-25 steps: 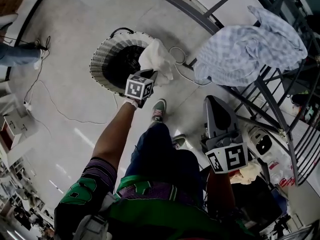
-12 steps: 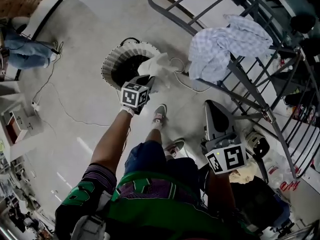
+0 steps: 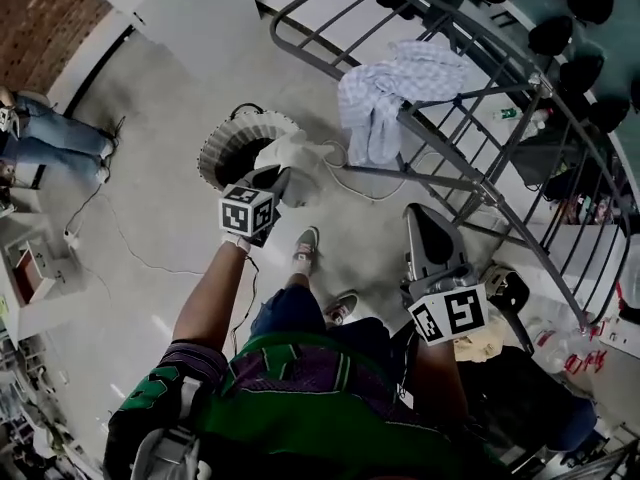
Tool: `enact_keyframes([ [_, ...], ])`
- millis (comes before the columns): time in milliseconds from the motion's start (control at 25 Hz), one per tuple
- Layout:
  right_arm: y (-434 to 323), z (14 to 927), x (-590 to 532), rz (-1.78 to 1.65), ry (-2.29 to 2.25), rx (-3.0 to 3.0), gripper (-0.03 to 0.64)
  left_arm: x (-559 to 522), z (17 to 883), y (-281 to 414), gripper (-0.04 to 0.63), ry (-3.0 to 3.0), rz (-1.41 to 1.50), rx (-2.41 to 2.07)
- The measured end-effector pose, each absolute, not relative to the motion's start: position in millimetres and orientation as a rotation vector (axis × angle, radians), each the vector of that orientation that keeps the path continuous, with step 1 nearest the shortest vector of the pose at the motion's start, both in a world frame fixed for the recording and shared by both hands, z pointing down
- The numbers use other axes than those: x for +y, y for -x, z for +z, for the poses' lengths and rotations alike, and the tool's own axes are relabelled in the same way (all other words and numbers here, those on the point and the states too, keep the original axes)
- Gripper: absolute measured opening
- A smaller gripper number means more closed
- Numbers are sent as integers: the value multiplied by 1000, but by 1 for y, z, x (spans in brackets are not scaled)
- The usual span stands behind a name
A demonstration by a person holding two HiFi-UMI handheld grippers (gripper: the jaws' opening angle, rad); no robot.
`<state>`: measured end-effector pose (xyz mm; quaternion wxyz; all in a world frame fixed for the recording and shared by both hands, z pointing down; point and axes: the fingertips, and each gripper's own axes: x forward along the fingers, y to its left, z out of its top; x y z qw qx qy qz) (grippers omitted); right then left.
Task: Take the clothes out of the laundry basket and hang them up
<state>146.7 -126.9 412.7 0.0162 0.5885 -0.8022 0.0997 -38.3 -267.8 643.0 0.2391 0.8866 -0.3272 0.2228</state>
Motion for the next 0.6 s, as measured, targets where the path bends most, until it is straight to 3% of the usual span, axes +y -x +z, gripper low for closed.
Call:
enact_keyframes([
  [600,-198,311,-12,70,-2037,-2480,1,-172,427,-26,41,-2716,301,-767],
])
